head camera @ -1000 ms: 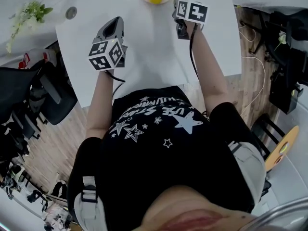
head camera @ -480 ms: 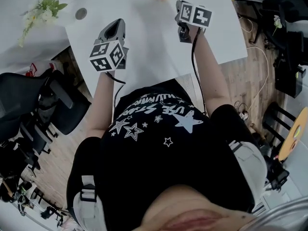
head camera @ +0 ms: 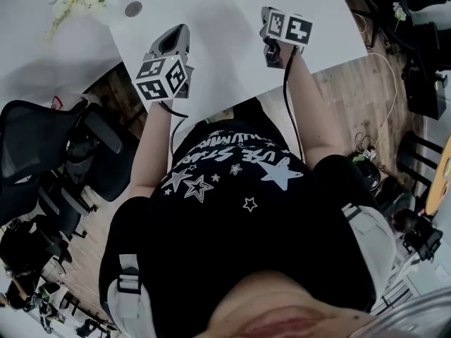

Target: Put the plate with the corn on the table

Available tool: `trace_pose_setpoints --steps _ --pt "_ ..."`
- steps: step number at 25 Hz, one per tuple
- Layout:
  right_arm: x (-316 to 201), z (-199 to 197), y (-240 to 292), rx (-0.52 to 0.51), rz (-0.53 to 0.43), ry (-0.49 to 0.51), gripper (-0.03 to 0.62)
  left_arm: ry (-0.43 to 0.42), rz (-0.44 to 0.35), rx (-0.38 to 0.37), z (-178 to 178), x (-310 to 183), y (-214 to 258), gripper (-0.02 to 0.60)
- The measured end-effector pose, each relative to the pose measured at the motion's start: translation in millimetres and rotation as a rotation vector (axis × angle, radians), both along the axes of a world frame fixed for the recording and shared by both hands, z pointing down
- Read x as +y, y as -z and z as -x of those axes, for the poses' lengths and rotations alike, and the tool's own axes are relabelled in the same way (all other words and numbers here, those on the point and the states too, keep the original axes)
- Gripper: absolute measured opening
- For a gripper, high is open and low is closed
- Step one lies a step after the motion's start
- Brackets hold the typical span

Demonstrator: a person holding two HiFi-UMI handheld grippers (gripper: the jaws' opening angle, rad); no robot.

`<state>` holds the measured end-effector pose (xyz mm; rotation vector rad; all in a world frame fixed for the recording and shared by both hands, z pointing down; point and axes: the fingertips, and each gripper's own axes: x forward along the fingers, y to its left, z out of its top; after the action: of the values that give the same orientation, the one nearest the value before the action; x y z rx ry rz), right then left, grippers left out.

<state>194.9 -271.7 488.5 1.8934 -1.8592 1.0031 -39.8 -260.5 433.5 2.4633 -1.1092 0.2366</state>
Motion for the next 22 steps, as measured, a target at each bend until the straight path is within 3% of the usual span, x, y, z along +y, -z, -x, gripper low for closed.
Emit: trace_pose_setpoints --steps 11,17,22 --pt "93.4 55.1 30.6 0.002 -0.063 -0.105 0.037 -0.132 -0.046 0.028 50.3 69.1 26.6 0.008" --pt "142.6 81.7 16.5 -0.048 -0.047 -0.178 0.014 -0.168 -0.005 0.042 74.3 92.2 11.7 0.008" --pt "171.1 96.1 10.1 -0.037 -0.022 -0.149 0.006 -0.180 0.016 0.057 78.7 104.7 3.4 0.008"
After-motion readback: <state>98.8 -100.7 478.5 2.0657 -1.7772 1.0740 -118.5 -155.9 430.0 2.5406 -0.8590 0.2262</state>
